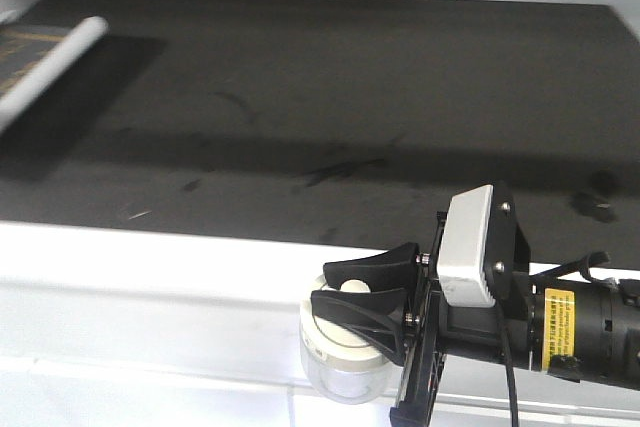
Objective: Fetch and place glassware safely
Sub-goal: 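Close the right gripper on the jar's white lid and lift it out, then hold the jar in the right gripper while the base drives to the bench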
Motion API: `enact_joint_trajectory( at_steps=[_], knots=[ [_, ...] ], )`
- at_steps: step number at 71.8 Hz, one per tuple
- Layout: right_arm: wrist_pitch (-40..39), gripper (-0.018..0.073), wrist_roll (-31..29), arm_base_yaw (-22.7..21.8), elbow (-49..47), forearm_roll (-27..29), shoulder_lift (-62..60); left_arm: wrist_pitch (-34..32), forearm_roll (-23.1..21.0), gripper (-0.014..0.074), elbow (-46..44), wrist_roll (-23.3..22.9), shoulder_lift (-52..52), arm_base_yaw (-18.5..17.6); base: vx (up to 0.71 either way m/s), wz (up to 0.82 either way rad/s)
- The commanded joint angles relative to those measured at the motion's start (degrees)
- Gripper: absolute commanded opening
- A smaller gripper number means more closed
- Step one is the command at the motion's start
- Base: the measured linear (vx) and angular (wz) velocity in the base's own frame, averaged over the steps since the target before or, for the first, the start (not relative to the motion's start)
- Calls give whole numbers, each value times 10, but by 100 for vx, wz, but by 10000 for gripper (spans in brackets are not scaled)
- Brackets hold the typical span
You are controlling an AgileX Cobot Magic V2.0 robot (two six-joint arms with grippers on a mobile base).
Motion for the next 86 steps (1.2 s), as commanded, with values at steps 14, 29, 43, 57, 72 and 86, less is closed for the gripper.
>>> enact_joint_trajectory(
  at_steps=[14,29,43,57,72,86],
  knots=[
    [-32,-1,-5,-1,-15,34,-16,-42,-5,-7,-14,0,7,-3,-14,60],
    [-31,-1,-5,-1,-14,34,-16,-42,-5,-7,-14,0,7,-3,-11,82],
    [-31,-1,-5,-1,-14,34,-16,-42,-5,-7,-14,0,7,-3,-8,85],
    [-31,-1,-5,-1,-14,34,-16,-42,-5,-7,-14,0,7,-3,-3,70],
    [-31,-1,-5,-1,-14,34,-16,-42,-5,-7,-14,0,7,-3,2,58],
    [-31,-1,-5,-1,-14,34,-16,-42,-5,-7,-14,0,7,-3,4,54]
  ],
)
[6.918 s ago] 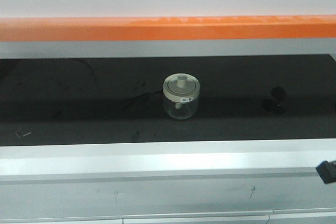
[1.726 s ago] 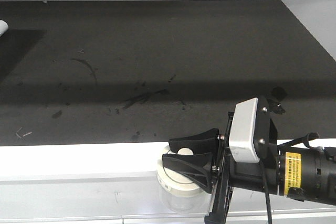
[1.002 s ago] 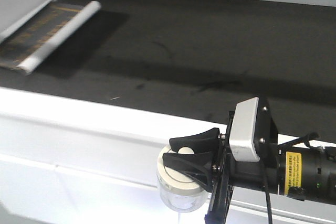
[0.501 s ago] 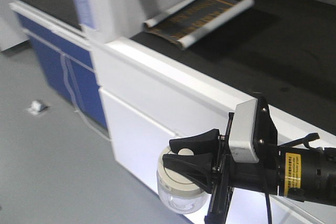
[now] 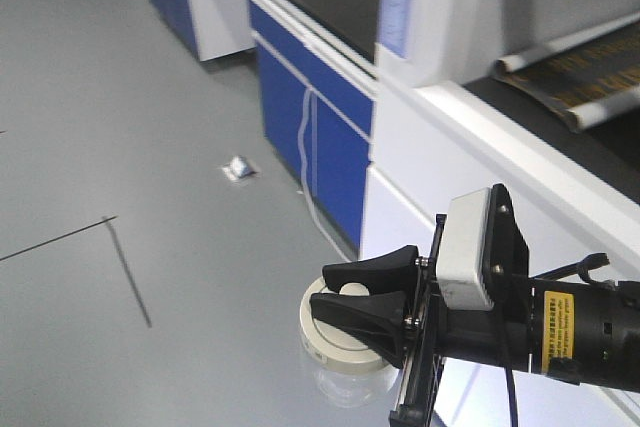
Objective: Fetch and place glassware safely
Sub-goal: 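Hold the jar in the right gripper while the base drives to the bench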
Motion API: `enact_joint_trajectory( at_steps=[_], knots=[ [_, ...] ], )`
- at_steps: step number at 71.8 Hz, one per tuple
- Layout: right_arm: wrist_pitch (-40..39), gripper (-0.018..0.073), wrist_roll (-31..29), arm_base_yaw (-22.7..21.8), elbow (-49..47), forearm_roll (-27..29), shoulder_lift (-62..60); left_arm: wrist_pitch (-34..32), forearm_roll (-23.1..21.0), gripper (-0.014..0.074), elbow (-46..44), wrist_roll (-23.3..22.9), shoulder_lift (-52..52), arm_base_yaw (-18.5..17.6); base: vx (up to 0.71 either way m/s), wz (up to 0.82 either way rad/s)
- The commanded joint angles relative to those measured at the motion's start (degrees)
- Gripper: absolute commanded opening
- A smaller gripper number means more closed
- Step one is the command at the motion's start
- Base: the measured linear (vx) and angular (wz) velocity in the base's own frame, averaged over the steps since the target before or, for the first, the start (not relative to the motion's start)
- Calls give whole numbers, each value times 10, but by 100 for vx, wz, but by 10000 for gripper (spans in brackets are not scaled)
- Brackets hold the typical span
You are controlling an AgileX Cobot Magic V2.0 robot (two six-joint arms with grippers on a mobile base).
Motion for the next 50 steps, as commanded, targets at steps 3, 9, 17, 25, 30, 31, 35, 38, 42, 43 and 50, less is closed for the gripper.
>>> enact_joint_trajectory(
  at_steps=[3,9,17,25,30,31,35,38,42,43,50],
  knots=[
    [-33,-1,-5,-1,-16,34,-16,-42,-5,-7,-14,0,7,-3,5,55],
    [-33,-1,-5,-1,-16,34,-16,-42,-5,-7,-14,0,7,-3,6,58],
    [-33,-1,-5,-1,-15,32,-16,-42,-5,-7,-14,0,7,-3,7,65],
    [-33,-1,-5,-1,-15,32,-16,-42,-5,-7,-14,0,7,-3,8,71],
    [-33,-1,-5,-1,-15,32,-16,-42,-5,-7,-14,0,7,-3,9,70],
    [-33,-1,-5,-1,-15,32,-16,-42,-5,-7,-14,0,7,-3,10,67],
    [-33,-1,-5,-1,-15,32,-16,-42,-5,-7,-14,0,7,-3,11,65],
    [-33,-1,-5,-1,-15,32,-16,-42,-5,-7,-14,0,7,-3,12,60],
    [-33,-1,-5,-1,-15,32,-16,-42,-5,-7,-14,0,7,-3,14,55],
    [-33,-1,-5,-1,-15,32,-16,-42,-5,-7,-14,0,7,-3,15,52],
    [-33,-1,-5,-1,-15,32,-16,-42,-5,-7,-14,0,7,-3,17,45]
  ],
)
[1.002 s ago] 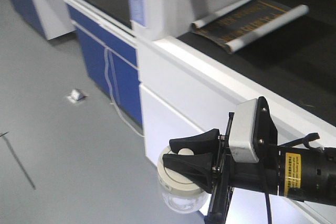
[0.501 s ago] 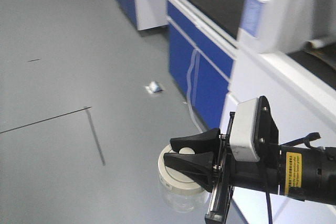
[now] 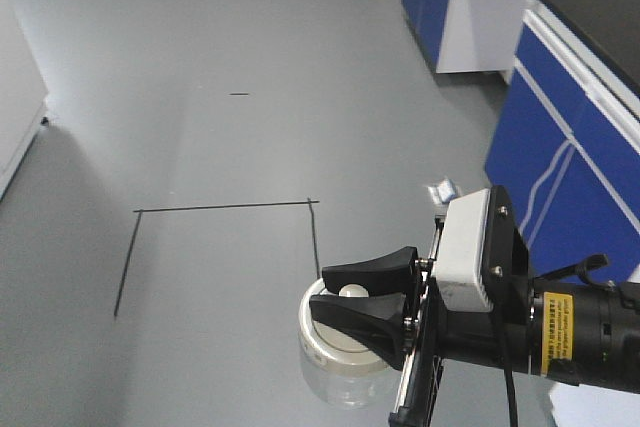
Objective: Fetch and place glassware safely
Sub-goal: 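Hold the jar in the right gripper while the base drives to the bench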
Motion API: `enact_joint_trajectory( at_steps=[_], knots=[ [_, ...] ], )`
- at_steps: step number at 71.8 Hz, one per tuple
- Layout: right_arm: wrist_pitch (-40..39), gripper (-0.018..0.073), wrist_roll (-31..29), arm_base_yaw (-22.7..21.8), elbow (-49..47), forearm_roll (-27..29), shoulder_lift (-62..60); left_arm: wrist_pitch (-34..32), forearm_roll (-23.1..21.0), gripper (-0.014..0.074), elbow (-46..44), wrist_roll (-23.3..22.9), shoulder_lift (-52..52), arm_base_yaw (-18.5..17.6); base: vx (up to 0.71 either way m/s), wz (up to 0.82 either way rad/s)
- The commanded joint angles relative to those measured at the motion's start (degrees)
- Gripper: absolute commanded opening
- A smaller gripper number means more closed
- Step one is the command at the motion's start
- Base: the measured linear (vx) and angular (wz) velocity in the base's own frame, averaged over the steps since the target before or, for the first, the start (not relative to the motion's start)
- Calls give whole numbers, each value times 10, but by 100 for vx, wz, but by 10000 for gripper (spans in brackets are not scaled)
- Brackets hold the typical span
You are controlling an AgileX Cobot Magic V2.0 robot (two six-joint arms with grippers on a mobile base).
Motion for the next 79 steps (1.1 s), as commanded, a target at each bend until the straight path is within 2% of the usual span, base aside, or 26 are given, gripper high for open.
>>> enact_joint_trajectory(
  at_steps=[1,35,79],
  knots=[
    [-32,-1,-5,-1,-16,32,-16,-42,-4,-7,-14,0,7,-3,19,38],
    [-31,-1,-5,-1,-16,22,-16,-42,-4,-7,-14,0,7,-3,30,16],
    [-31,-1,-5,-1,-16,21,-16,-42,-4,-7,-14,0,7,-3,53,-6]
  ],
)
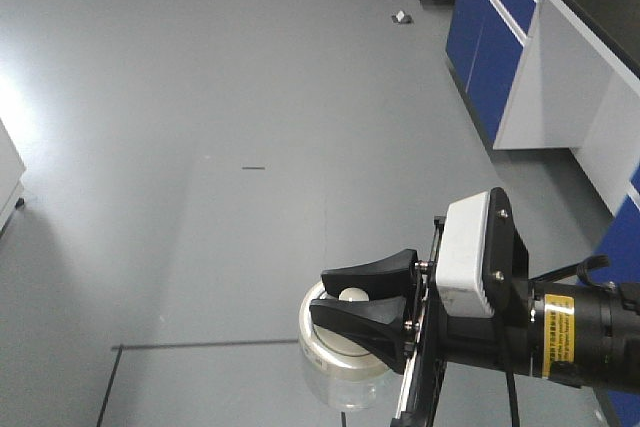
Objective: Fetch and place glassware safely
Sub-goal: 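Hold the jar in the right gripper while the base drives to the bench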
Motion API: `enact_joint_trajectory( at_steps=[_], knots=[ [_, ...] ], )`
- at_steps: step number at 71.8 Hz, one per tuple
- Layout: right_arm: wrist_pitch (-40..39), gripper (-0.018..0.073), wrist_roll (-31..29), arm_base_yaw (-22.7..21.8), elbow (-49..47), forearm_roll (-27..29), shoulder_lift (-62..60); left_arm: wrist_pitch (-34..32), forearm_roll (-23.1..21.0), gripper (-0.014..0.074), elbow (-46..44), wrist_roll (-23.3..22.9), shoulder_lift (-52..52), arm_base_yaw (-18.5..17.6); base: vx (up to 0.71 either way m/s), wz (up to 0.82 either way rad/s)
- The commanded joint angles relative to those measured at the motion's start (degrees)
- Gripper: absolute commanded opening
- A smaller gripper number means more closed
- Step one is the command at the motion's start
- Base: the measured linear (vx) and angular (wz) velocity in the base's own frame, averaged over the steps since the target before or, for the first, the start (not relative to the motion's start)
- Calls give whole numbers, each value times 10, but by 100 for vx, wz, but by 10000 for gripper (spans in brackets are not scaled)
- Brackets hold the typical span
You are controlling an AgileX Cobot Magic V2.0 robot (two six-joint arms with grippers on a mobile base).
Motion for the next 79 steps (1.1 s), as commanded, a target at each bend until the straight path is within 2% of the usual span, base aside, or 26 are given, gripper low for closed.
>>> enact_joint_trajectory(
  at_steps=[1,47,79],
  knots=[
    [-28,-1,-5,-1,-16,31,-14,-42,-4,-7,-14,0,7,-3,63,3],
    [-30,-1,-5,-1,-16,31,-14,-41,-4,-7,-14,0,7,-3,69,15],
    [-26,-1,-5,-1,-16,31,-13,-41,-4,-7,-14,0,7,-3,76,-4]
  ],
)
